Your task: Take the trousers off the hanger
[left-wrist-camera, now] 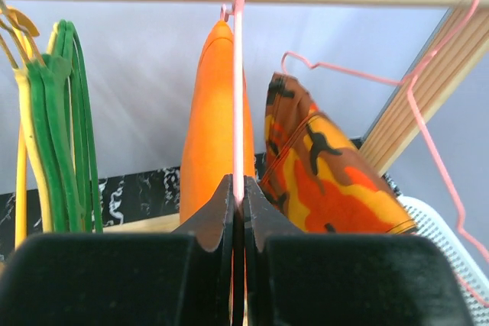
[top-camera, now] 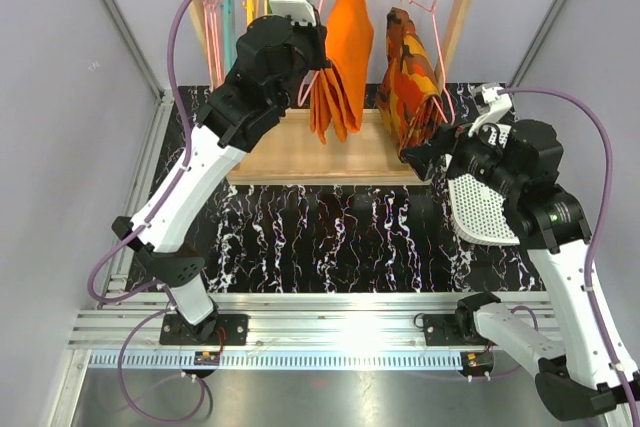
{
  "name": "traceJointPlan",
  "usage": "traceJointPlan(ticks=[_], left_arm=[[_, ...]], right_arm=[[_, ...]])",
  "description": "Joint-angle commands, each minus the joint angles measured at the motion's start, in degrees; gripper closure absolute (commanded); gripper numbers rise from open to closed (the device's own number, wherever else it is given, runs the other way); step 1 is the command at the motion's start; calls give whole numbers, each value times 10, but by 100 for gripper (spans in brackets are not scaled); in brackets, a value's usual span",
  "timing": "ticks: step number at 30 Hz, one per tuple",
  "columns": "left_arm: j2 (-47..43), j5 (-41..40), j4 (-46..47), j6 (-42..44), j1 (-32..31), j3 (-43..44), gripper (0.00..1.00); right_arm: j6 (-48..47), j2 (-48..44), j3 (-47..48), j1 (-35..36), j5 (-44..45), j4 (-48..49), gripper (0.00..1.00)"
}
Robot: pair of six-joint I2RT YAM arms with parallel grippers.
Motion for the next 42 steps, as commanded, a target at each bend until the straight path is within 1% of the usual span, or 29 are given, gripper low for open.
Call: traceJointPlan(ticks=[1,3,4,6,7,8,10,11,13,14,15,16,18,21,23,26,29,31,34,38,40,42], left_arm=[[-40,0,181,-18,-3,51,100],[-59,6,179,-37,-6,20,100],[-82,4,178,-45,-11,10,100],[-102,-12,184,-37,-42,-26,100],[-112,-34,191,-17,-56,-41,100],[-128,-52,201,-4,-91,-54,100],[-139,-93,213,13,-119,-78,100],[-144,-105,207,8,-135,-78,100],[-146,-125,178,-15,-147,-72,100],[-148,-138,168,-20,-152,-70,100],[-150,-148,158,-25,-158,-69,100],[-152,-166,157,-26,-167,-73,100],[-162,-176,155,-40,-175,-80,100],[-175,-186,157,-56,-188,-95,100],[-180,-194,159,-60,-198,-101,100],[-183,-195,158,-62,-206,-101,100],[-181,-197,159,-60,-209,-96,100],[-179,-202,152,-58,-209,-90,100],[-178,-217,151,-49,-212,-86,100],[-178,-240,152,-32,-213,-84,100],[-178,-246,152,-26,-213,-84,100],[-179,-247,149,-27,-213,-84,100]], right_arm=[[-32,22,28,3,-76,32,0],[-55,37,31,10,-91,38,1],[-71,42,32,30,-83,38,1],[-109,66,33,65,-29,30,0],[-149,77,37,86,-1,25,1],[-164,98,47,131,53,22,0],[-186,113,50,170,108,43,1],[-188,119,45,201,152,57,0],[-189,118,30,228,205,117,1],[-189,111,6,240,253,141,1],[-186,105,-7,259,276,190,2],[-183,97,-27,265,305,207,2],[-170,91,-43,278,319,241,4],[-155,84,-68,292,340,271,8],[-163,82,-87,304,373,296,10],[-185,88,-98,311,404,315,10],[-204,103,-80,314,396,291,10],[-218,104,-76,315,381,293,10],[-227,102,-78,316,335,302,10],[-228,98,-61,316,234,284,10],[-223,99,-61,316,223,288,10],[-228,107,-61,317,234,300,9]])
